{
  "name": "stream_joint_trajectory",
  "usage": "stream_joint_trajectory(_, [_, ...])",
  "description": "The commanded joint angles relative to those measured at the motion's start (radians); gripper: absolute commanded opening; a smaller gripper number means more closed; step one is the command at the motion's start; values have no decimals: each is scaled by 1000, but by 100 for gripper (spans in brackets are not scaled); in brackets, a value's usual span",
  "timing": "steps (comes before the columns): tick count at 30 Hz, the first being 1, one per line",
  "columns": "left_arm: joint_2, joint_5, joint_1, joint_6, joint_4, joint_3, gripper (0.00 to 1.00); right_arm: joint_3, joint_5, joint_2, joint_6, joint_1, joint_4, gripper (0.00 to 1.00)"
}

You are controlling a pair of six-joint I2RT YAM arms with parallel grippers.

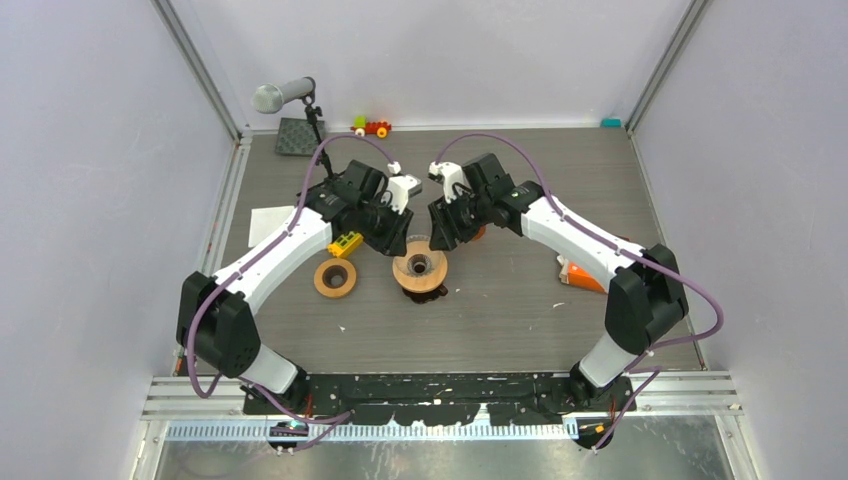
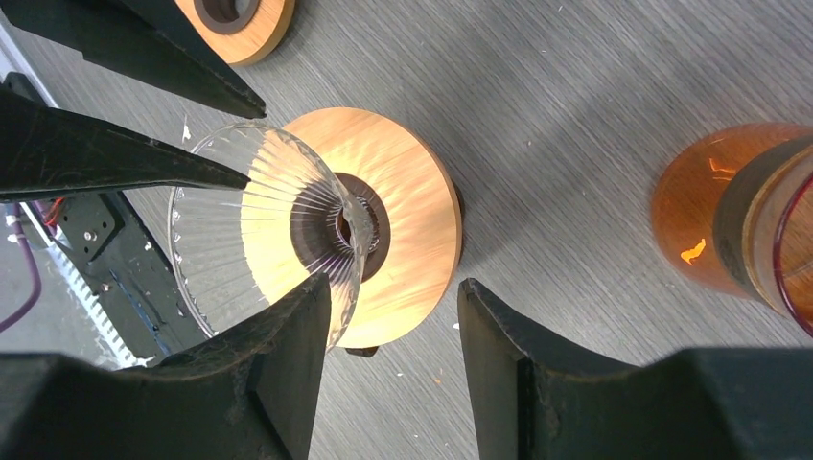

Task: Place the coffee filter in the dripper
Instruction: Place the coffee dripper in the dripper holder.

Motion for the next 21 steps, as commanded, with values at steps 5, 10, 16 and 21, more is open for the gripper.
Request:
stream_joint_trajectory(5, [-27,27,4,-19,2,86,41,49,8,-134,-30,-63,-8,56])
stream_joint_trajectory(10, [-69,39,5,-27,41,113,55,4,10,-234,-28,-173,-6,58])
stream_joint_trajectory(16, [-154,-2,7,-20,121,70,86,-65,54,-342,-20,-355,-9,61])
stream_joint_trajectory(21, [-200,-51,10,3,135,26,94,-94,240,-370,-92,-398,-81,61])
